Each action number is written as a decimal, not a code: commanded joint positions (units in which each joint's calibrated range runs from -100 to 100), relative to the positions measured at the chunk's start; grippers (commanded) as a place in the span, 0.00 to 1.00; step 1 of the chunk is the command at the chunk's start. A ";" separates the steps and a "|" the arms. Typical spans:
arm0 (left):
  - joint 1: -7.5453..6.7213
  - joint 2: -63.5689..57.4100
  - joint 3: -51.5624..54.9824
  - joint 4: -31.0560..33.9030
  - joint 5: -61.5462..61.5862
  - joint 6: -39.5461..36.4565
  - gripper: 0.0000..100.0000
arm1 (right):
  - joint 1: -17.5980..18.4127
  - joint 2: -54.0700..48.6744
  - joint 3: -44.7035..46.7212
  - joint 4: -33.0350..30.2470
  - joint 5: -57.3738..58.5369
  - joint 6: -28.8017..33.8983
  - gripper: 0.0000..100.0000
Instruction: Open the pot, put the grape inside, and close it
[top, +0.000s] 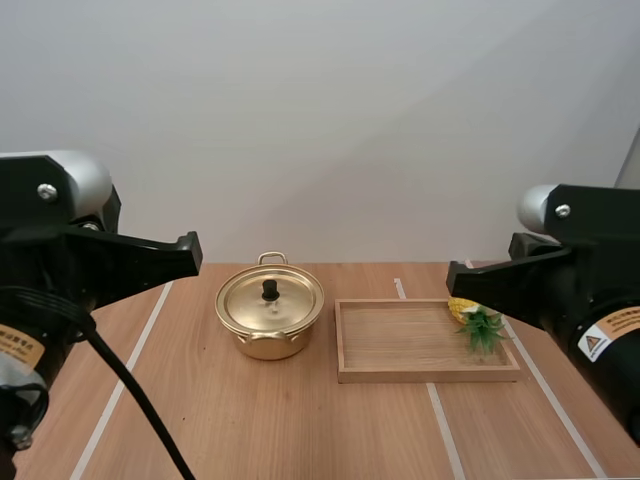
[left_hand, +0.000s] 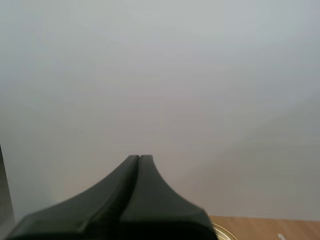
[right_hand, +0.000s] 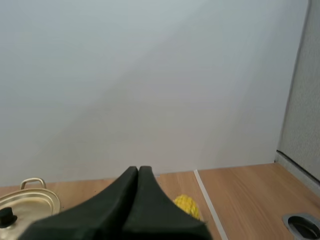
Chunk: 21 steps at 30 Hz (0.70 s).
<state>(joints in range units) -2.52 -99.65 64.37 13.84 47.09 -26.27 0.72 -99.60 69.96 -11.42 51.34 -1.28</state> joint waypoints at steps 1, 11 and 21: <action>0.25 -0.35 0.58 1.86 -1.14 1.38 0.00 | -0.25 -0.40 1.81 -0.52 -0.89 -0.17 0.00; 0.25 -0.35 2.38 1.80 -5.24 4.38 0.00 | -0.25 -0.40 1.91 -0.39 3.47 -0.16 0.00; 0.25 -0.35 22.42 1.06 -30.64 4.38 0.00 | -0.25 -0.40 13.55 -0.80 -16.92 -0.16 0.00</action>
<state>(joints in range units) -2.52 -99.80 83.51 15.95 26.10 -22.00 0.72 -99.60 80.45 -11.42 40.73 -1.28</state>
